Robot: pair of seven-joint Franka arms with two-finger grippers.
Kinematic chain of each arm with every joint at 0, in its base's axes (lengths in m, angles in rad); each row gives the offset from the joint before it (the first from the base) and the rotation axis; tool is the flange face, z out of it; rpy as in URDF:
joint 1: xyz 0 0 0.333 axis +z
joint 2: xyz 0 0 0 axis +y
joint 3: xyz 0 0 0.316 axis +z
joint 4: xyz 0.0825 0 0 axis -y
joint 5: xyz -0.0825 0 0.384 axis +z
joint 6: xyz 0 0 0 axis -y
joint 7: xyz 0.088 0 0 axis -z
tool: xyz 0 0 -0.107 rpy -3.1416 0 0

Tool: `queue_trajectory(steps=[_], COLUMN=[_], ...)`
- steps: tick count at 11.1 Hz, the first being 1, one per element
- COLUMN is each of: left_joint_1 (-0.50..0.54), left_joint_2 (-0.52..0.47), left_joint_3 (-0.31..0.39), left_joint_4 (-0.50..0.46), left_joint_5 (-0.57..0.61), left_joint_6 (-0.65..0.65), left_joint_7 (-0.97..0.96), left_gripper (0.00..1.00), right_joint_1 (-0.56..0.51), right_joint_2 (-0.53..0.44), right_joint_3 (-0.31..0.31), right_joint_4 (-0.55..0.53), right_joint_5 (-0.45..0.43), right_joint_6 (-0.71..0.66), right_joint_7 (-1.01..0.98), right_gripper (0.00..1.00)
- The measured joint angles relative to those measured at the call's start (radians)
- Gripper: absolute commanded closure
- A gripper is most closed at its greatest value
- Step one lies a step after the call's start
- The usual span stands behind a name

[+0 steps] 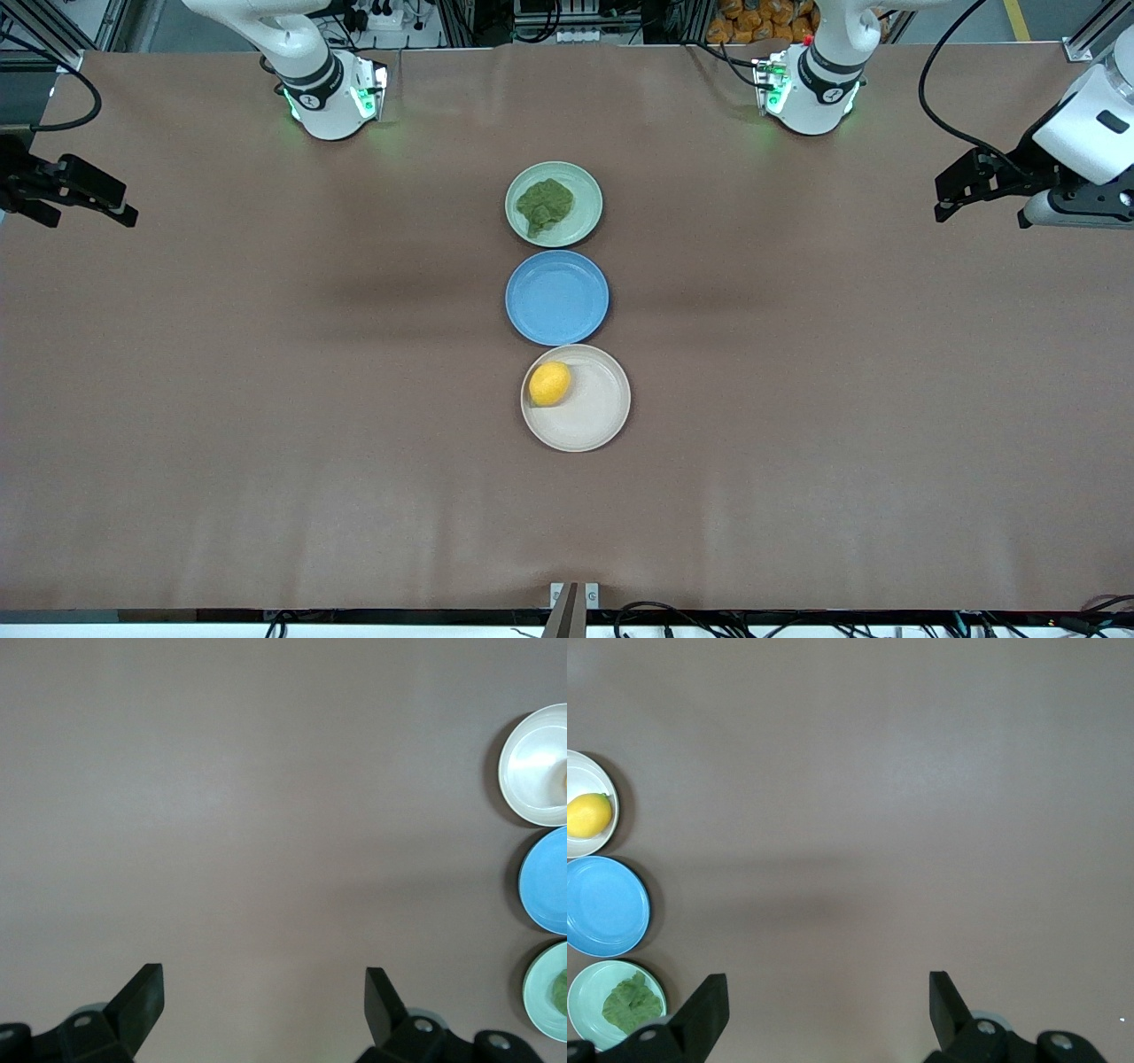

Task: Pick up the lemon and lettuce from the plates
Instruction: 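Move the right gripper toward the lettuce while the left gripper moves out, then lower the right gripper onto the lettuce while the left gripper approaches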

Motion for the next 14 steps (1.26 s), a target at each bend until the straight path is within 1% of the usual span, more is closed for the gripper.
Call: queue_trajectory(steps=[4, 6, 7, 9, 10, 12, 14], left_joint_1=[0.000, -0.001, -0.001, -0.001, -0.001, -0.003, -0.002], left_joint_2=[0.007, 0.022, 0.037, 0.074, 0.096, 0.141, 0.169], left_joint_3=[0.000, 0.000, -0.001, -0.001, -0.001, -0.002, -0.003], left_joint_4=[0.006, 0.018, 0.021, 0.024, 0.032, 0.059, 0.077], left_joint_5=[-0.001, -0.002, -0.002, -0.002, -0.006, -0.010, -0.030], left_joint_6=[-0.004, -0.007, -0.008, -0.008, -0.008, -0.008, -0.007], left_joint_7=[0.000, 0.000, 0.000, 0.000, 0.000, 0.000, 0.000], left_gripper=[0.00, 0.00, 0.00, 0.00, 0.00, 0.00, 0.00], right_joint_1=[0.003, 0.010, 0.015, 0.024, 0.029, 0.039, 0.060], right_joint_2=[0.000, 0.001, 0.000, 0.000, 0.000, 0.000, 0.001], right_joint_3=[0.001, 0.020, 0.037, 0.094, 0.129, 0.181, 0.246], right_joint_4=[-0.017, -0.048, -0.073, -0.133, -0.164, -0.233, -0.329], right_joint_5=[0.000, 0.001, 0.003, 0.004, 0.004, 0.008, 0.011], right_joint_6=[0.002, 0.014, 0.042, 0.099, 0.125, 0.179, 0.279], right_joint_7=[0.000, 0.006, 0.036, 0.130, 0.179, 0.233, 0.325], right_gripper=[0.00, 0.00, 0.00, 0.00, 0.00, 0.00, 0.00])
